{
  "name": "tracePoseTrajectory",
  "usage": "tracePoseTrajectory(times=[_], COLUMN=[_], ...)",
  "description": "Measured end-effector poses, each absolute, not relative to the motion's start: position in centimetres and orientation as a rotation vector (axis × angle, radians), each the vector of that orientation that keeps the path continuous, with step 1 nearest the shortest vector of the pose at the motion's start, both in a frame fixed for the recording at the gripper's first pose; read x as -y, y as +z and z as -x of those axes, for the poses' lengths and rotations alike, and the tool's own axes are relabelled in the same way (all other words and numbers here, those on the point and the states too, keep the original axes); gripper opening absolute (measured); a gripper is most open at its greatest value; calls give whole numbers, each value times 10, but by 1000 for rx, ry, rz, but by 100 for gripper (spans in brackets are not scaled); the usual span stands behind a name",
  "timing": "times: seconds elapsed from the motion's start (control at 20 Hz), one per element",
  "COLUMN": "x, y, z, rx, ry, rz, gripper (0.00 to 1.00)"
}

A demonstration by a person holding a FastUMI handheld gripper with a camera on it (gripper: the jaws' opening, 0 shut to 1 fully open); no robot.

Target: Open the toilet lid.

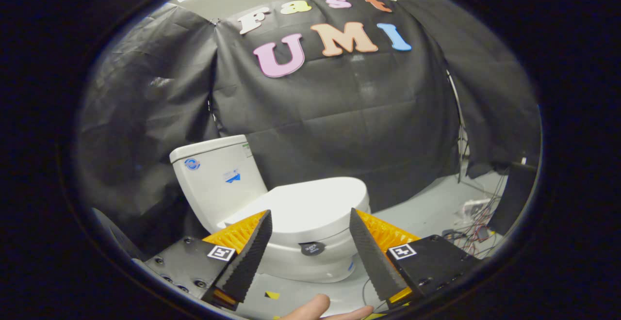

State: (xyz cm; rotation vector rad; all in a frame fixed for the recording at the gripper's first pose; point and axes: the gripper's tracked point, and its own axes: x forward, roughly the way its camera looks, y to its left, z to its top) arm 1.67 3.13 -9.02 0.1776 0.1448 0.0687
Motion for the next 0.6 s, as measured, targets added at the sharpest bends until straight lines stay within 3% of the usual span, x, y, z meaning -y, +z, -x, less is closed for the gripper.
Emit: tracePoseTrajectory(times=[0.4, 0.6], x=[-63, -59], y=[-169, -206], z=[-55, -68], rx=[-305, -389], ry=[115, 60], rz=[-351, -479], gripper=[97, 97])
